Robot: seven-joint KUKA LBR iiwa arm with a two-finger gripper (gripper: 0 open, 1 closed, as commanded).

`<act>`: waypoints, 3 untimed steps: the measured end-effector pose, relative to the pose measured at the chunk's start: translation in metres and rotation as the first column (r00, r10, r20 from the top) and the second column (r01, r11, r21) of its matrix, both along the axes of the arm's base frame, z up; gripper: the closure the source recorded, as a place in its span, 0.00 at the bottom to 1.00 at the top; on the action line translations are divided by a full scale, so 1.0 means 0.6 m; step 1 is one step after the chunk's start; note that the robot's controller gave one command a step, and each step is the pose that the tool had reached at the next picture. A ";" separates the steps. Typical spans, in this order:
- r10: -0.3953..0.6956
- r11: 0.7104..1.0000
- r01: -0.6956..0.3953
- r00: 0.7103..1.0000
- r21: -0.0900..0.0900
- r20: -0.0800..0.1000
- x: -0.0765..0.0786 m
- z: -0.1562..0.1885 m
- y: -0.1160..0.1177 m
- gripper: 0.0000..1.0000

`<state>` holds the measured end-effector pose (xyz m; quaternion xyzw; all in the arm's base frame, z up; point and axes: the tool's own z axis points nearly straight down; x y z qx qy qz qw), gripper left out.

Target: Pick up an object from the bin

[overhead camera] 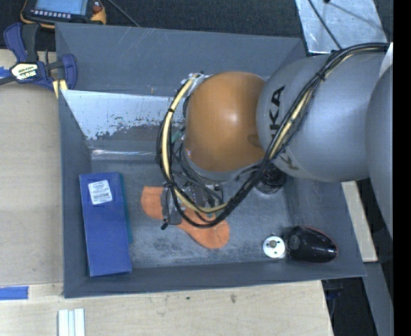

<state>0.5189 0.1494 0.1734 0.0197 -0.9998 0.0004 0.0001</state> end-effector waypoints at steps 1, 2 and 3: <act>0.000 1.000 0.000 1.000 0.001 0.001 0.000 0.001 0.001 1.00; 0.003 1.000 -0.003 1.000 0.002 0.005 0.008 -0.003 0.005 1.00; 0.030 1.000 -0.030 0.999 -0.002 -0.013 0.027 -0.012 -0.001 1.00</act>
Offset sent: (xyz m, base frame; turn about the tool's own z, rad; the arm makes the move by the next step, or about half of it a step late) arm 0.0707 0.0440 -0.0737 -0.0614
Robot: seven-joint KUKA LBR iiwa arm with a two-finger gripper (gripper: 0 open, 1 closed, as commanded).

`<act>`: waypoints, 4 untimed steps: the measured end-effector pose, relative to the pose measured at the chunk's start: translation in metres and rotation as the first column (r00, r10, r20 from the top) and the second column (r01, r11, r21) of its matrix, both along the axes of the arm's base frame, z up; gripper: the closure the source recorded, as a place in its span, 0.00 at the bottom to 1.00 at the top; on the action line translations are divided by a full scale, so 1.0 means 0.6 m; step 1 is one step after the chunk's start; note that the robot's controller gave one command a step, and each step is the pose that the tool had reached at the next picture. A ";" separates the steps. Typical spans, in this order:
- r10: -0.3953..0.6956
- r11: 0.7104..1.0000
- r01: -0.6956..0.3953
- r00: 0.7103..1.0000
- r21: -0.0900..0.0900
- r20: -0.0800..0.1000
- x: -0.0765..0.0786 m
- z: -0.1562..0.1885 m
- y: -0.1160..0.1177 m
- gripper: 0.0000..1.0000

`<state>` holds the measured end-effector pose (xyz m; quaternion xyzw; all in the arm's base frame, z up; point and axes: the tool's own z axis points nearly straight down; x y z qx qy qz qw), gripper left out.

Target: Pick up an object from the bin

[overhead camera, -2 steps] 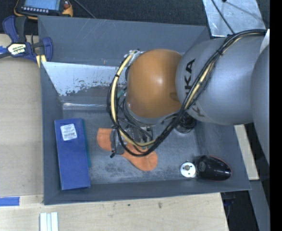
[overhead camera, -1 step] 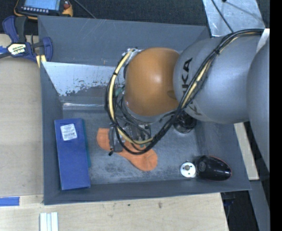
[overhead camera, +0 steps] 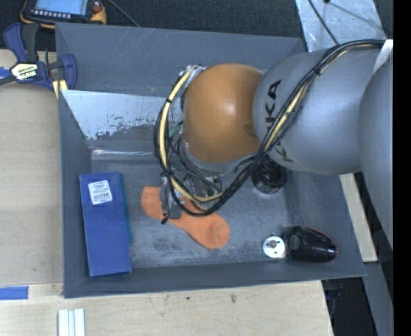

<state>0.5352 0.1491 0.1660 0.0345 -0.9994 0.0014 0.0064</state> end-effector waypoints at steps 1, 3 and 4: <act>-0.096 0.995 0.096 0.995 0.004 0.012 0.094 -0.064 0.109 0.00; -0.101 0.995 0.101 0.995 0.006 0.019 0.005 -0.116 0.083 0.00; -0.123 0.992 0.123 0.992 -0.005 0.008 -0.031 -0.159 0.106 0.00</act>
Offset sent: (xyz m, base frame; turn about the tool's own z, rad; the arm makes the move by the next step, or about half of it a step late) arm 0.0000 0.0000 0.0000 0.0000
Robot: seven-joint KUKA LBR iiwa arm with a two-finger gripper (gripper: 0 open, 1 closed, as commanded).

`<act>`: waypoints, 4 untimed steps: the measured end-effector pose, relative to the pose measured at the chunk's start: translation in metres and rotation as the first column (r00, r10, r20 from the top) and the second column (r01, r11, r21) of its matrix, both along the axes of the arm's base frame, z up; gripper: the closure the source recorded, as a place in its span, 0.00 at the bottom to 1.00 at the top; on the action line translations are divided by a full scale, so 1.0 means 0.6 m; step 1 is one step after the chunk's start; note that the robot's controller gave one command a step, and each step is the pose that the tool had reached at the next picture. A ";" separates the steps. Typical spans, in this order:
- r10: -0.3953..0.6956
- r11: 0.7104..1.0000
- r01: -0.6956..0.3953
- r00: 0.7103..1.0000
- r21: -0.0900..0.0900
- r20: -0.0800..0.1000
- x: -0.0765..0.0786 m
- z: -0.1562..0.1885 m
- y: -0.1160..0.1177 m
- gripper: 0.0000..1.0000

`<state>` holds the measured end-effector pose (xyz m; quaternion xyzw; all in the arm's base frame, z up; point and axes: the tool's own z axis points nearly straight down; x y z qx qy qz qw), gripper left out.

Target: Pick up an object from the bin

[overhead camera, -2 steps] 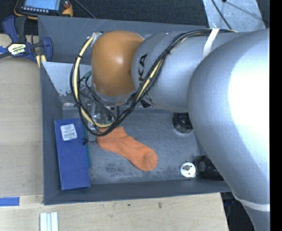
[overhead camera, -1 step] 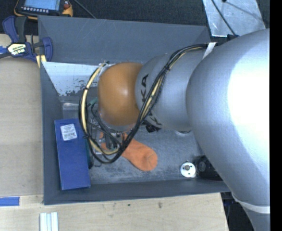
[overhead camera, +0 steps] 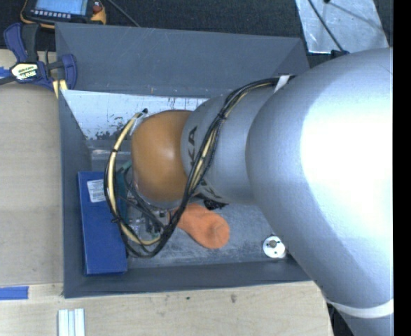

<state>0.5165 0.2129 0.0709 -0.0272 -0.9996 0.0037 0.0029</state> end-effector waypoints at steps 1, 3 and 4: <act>0.052 0.999 -0.052 0.999 0.008 0.007 -0.032 0.010 -0.059 0.00; -0.025 1.000 0.025 1.000 0.008 0.007 0.087 0.065 -0.052 0.00; -0.025 1.000 0.025 1.000 0.008 0.007 0.087 0.065 -0.052 0.00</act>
Offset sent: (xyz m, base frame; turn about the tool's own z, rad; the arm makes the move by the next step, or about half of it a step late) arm 0.0513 -0.0306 0.0388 0.0243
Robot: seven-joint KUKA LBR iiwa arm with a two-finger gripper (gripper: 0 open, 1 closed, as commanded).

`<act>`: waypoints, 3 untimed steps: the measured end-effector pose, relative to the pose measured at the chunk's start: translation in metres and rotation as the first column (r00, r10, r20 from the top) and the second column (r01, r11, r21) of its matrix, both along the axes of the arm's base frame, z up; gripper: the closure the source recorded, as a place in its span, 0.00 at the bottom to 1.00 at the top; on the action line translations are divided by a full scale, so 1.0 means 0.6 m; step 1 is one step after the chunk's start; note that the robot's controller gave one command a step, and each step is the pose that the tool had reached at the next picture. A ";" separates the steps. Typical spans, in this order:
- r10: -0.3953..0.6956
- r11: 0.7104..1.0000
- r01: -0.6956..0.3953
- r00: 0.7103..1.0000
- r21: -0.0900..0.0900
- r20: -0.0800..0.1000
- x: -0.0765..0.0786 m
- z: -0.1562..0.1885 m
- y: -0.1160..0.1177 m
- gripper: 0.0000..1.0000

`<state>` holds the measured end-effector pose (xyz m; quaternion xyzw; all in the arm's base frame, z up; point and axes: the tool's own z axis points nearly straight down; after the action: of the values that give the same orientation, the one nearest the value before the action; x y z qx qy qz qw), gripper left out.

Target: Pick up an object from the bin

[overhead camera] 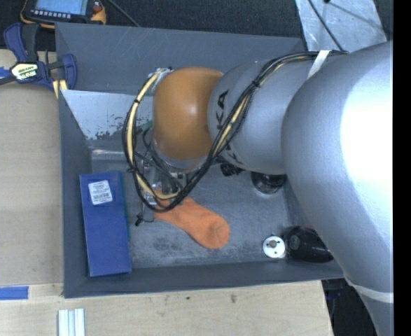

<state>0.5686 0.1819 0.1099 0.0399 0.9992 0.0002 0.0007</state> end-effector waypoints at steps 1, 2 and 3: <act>0.042 0.999 -0.042 0.999 0.001 0.002 -0.011 -0.013 -0.030 0.00; -0.051 0.999 0.051 0.999 0.000 0.004 0.005 -0.064 -0.118 1.00; -0.052 0.999 0.052 0.999 0.000 0.004 0.005 -0.064 -0.118 1.00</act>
Offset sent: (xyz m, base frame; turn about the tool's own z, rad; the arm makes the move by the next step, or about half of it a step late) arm 0.0014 -0.0695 -0.0399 0.0496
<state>0.5719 0.1113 0.0715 0.0657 0.9978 0.0002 0.0029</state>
